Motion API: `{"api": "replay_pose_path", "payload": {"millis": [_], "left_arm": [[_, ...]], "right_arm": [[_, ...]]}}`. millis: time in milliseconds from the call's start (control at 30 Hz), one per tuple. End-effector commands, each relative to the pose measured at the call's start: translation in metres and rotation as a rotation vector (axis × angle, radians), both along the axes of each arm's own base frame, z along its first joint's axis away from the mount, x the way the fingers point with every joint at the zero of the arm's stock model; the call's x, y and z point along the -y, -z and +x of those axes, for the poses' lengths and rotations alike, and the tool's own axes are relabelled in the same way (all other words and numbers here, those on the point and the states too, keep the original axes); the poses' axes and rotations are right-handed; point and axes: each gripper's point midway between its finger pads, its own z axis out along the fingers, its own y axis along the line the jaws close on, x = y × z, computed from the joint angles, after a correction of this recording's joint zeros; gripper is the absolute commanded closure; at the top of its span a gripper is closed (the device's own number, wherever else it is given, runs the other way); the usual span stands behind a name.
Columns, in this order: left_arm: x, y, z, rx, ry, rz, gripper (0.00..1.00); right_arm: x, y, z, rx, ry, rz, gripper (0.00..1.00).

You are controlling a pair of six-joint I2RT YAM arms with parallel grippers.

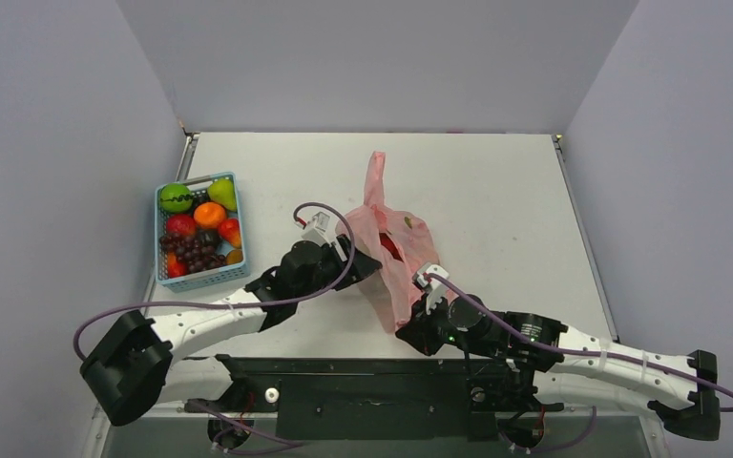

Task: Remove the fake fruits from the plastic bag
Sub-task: Adjust the plastic bag at the center of the board.

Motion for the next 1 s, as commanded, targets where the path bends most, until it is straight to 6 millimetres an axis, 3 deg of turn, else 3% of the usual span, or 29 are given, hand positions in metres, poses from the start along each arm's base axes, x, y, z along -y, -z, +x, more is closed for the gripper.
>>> {"api": "replay_pose_path", "payload": {"millis": [0,167,467,533,633,667,700,733,767,800,833,867,900,967], "left_arm": [[0.020,-0.052,0.035,0.141,-0.112,-0.154,0.41],[0.036,-0.050,0.047,0.158,-0.104,-0.185,0.44],[0.057,-0.053,0.029,0.198,-0.012,-0.237,0.49],[0.058,-0.052,0.030,0.206,-0.004,-0.233,0.56],[0.057,-0.051,0.032,0.215,-0.001,-0.213,0.67],[0.057,-0.050,0.031,0.218,0.005,-0.202,0.78],[0.057,-0.048,0.032,0.215,0.002,-0.192,0.87],[0.056,-0.044,0.030,0.205,0.003,-0.173,0.96],[0.054,-0.041,0.029,0.200,0.003,-0.163,0.99],[0.053,-0.040,0.028,0.201,0.006,-0.156,1.00],[0.051,-0.037,0.026,0.196,0.008,-0.150,1.00],[0.050,-0.038,0.025,0.196,0.007,-0.151,1.00],[0.049,-0.037,0.024,0.194,0.008,-0.148,1.00],[0.046,-0.037,0.023,0.194,0.009,-0.129,1.00]], "right_arm": [[-0.009,-0.014,-0.001,0.012,-0.006,0.074,0.97],[-0.014,-0.012,-0.001,-0.016,0.011,0.091,0.96],[-0.018,0.000,0.000,-0.044,0.037,0.092,0.93],[-0.017,-0.001,0.004,-0.041,0.066,0.094,0.87],[-0.009,-0.006,0.015,-0.008,0.132,0.089,0.69],[-0.003,-0.008,0.018,-0.009,0.168,0.067,0.64],[0.015,0.000,0.032,0.021,0.268,-0.006,0.54],[0.020,-0.011,0.040,0.030,0.330,-0.005,0.45],[0.034,-0.011,0.050,0.067,0.398,-0.057,0.43],[0.037,-0.023,0.056,0.087,0.432,-0.064,0.39],[0.054,-0.025,0.066,0.129,0.503,-0.128,0.37],[0.059,-0.045,0.077,0.174,0.562,-0.128,0.35],[0.066,-0.049,0.080,0.198,0.578,-0.167,0.34],[0.075,-0.080,0.093,0.269,0.630,-0.190,0.31]]}}
